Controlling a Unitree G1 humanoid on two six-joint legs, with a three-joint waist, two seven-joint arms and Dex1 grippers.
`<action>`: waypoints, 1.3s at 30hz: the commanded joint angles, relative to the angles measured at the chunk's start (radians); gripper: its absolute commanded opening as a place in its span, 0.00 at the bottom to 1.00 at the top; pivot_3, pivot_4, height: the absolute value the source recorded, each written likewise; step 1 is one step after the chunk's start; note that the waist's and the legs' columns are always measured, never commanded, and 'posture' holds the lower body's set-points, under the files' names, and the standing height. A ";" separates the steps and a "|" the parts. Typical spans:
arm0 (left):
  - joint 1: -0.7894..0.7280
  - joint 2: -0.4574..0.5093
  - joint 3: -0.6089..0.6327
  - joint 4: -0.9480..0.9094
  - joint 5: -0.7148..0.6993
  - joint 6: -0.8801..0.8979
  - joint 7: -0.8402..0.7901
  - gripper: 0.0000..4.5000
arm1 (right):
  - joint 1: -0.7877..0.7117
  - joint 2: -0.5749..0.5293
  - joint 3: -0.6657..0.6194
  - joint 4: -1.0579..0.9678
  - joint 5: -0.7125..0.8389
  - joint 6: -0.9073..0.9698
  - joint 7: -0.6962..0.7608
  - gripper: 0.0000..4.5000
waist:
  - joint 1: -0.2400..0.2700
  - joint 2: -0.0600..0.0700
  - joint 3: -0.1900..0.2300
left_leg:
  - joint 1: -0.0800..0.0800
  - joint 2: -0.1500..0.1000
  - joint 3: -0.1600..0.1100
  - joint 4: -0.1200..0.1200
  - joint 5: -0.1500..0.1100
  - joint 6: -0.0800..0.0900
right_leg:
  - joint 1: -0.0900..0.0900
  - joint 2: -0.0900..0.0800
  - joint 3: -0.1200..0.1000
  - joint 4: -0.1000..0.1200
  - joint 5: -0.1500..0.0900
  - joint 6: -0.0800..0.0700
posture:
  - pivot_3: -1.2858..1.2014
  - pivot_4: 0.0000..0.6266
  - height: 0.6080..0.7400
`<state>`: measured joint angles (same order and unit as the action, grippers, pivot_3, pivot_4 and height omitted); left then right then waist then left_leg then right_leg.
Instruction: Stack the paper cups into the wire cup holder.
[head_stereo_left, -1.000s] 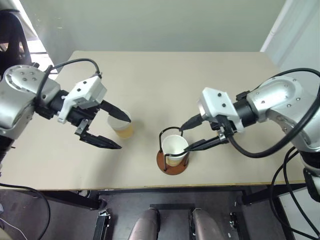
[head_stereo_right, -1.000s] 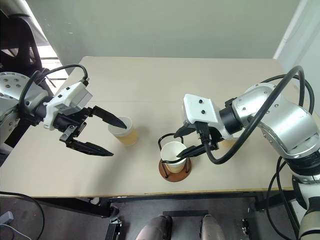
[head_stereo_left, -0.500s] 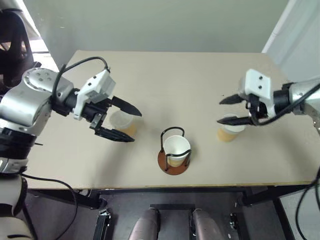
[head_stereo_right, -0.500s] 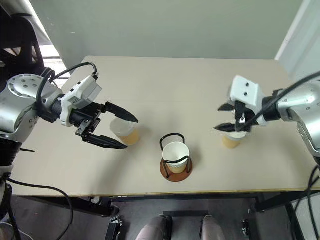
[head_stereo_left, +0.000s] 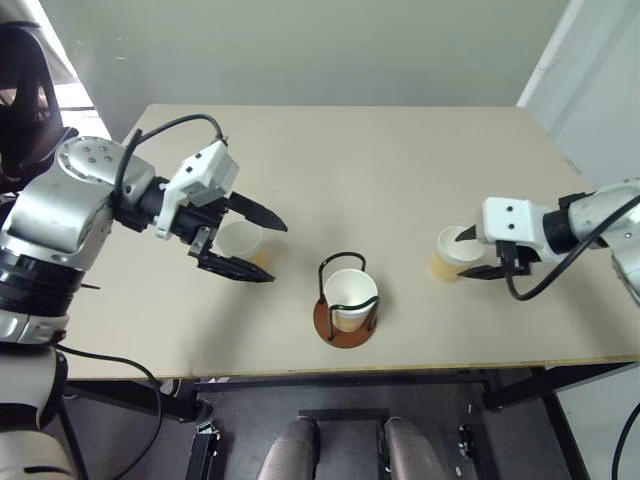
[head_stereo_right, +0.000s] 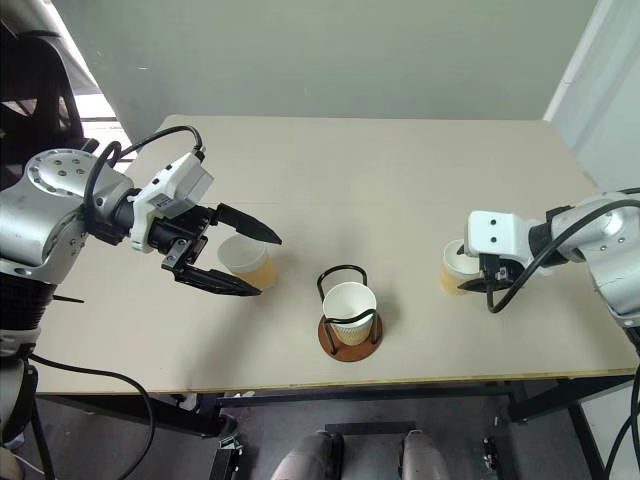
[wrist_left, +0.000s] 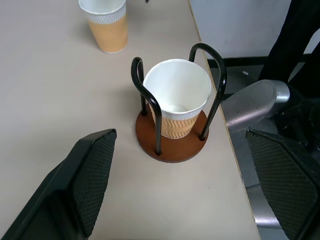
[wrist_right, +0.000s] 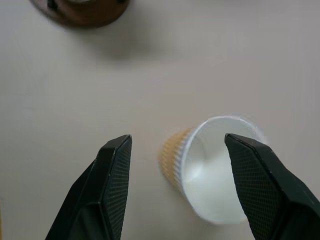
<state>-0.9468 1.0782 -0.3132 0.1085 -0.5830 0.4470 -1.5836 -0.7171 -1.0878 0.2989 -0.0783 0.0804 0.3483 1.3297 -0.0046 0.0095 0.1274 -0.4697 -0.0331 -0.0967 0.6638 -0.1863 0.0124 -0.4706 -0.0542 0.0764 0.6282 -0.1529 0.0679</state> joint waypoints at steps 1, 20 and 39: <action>-0.010 0.006 0.046 -0.018 0.003 0.011 -0.031 0.99 | -0.031 0.016 0.008 0.040 -0.050 -0.061 0.020 0.66 | 0.000 0.000 0.000 | 0.000 0.000 0.000 0.000 0.000 0.000 | 0.000 0.000 0.000 0.000 0.000 0.000 | 0.52 0.24 1.00; -0.007 0.066 -0.027 -0.012 0.018 -0.060 -0.031 0.99 | -0.103 0.010 -0.049 -0.025 -0.050 0.015 0.188 0.01 | 0.001 0.000 0.000 | 0.000 0.000 0.000 -0.002 -0.001 -0.001 | -0.001 0.000 -0.001 -0.001 0.000 0.000 | 0.52 0.24 1.00; -0.134 0.118 -0.278 0.157 0.044 -0.296 -0.031 0.99 | -0.483 -0.001 -0.153 -0.309 0.384 0.711 0.193 0.01 | 0.002 0.000 0.000 | -0.002 0.000 0.000 -0.008 -0.001 -0.003 | -0.007 0.000 0.000 0.000 -0.005 -0.007 | 0.52 0.24 1.00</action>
<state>-1.0530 1.1951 -0.5933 0.2568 -0.5361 0.1756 -1.5839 -1.1742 -1.0925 0.1805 -0.3578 0.4145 1.0030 1.5441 -0.0027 0.0098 0.1276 -0.4712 -0.0335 -0.0968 0.6542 -0.1875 0.0089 -0.4776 -0.0538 0.0760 0.6277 -0.1581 0.0610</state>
